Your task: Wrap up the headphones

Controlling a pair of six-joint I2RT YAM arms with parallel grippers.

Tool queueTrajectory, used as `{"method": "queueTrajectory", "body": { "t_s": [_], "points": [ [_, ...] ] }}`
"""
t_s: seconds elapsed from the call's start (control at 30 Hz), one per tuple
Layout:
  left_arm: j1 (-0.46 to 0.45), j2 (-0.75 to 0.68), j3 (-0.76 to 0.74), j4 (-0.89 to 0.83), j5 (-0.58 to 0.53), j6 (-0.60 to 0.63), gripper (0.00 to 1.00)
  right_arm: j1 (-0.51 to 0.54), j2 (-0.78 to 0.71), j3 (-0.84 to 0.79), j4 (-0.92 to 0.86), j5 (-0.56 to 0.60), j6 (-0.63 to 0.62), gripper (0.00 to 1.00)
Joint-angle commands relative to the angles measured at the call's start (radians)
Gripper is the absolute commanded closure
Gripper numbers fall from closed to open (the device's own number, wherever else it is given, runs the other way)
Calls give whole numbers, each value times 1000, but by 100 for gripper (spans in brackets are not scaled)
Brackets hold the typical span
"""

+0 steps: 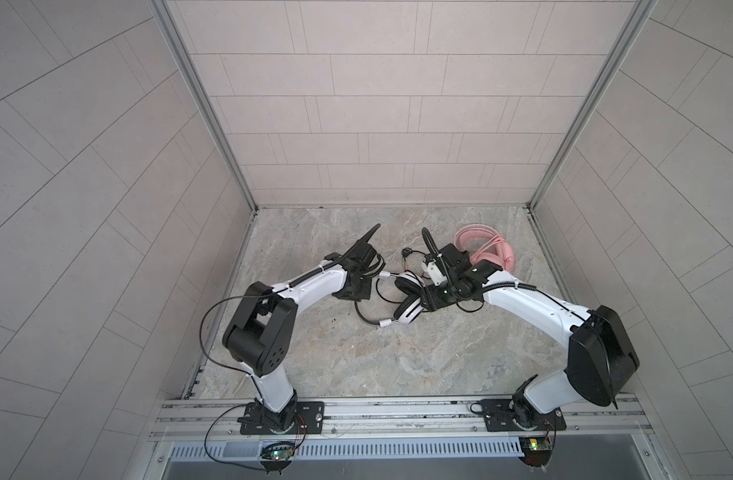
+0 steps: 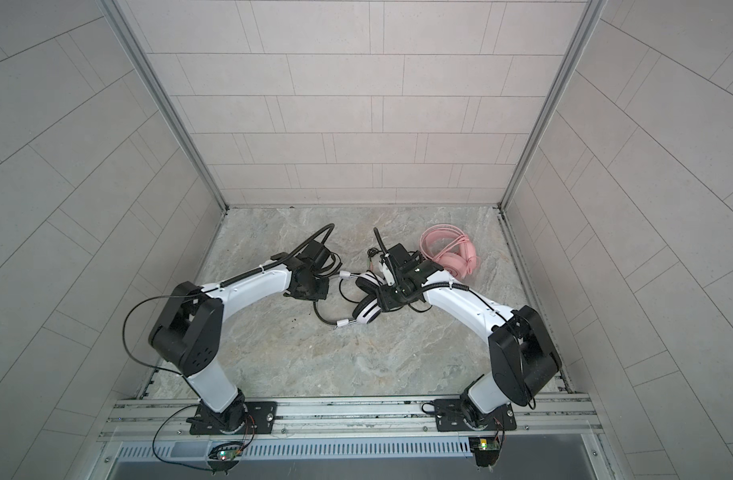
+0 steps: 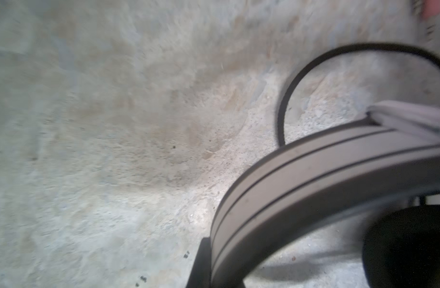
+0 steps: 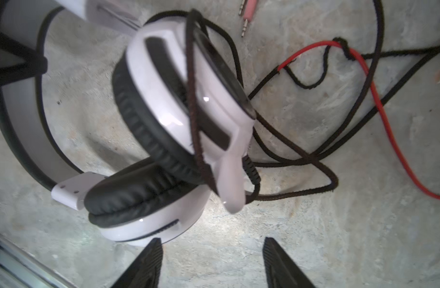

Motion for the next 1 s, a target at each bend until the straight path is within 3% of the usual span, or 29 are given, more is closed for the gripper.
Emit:
{"method": "queueTrajectory", "body": {
  "t_s": [0.0,0.2,0.43,0.5,0.63,0.77,0.8,0.87,0.9,0.97],
  "points": [
    [2,-106,-14,24,-23,36,100,2,-61,28,84,-98,-11,1],
    [2,-164,-13,-5,55,74,100,16,-35,46,149,-41,-132,1],
    [2,-180,5,-47,144,106,100,33,13,90,187,-24,-185,1],
    [2,-199,0,-35,184,98,100,50,43,107,186,-6,-189,6],
    [3,-226,-9,-19,223,77,100,86,102,156,116,65,-195,23],
    [14,-217,-13,-40,221,86,100,101,109,183,54,116,-232,71],
    [14,-216,-15,-42,225,91,95,102,102,184,48,123,-237,77],
    [14,-209,-23,-40,244,100,61,103,81,194,32,115,-260,84],
    [14,-206,-27,-38,260,108,53,106,73,201,25,113,-270,86],
    [10,-193,-28,-39,270,125,50,113,59,224,1,107,-279,88]
  ]
}}
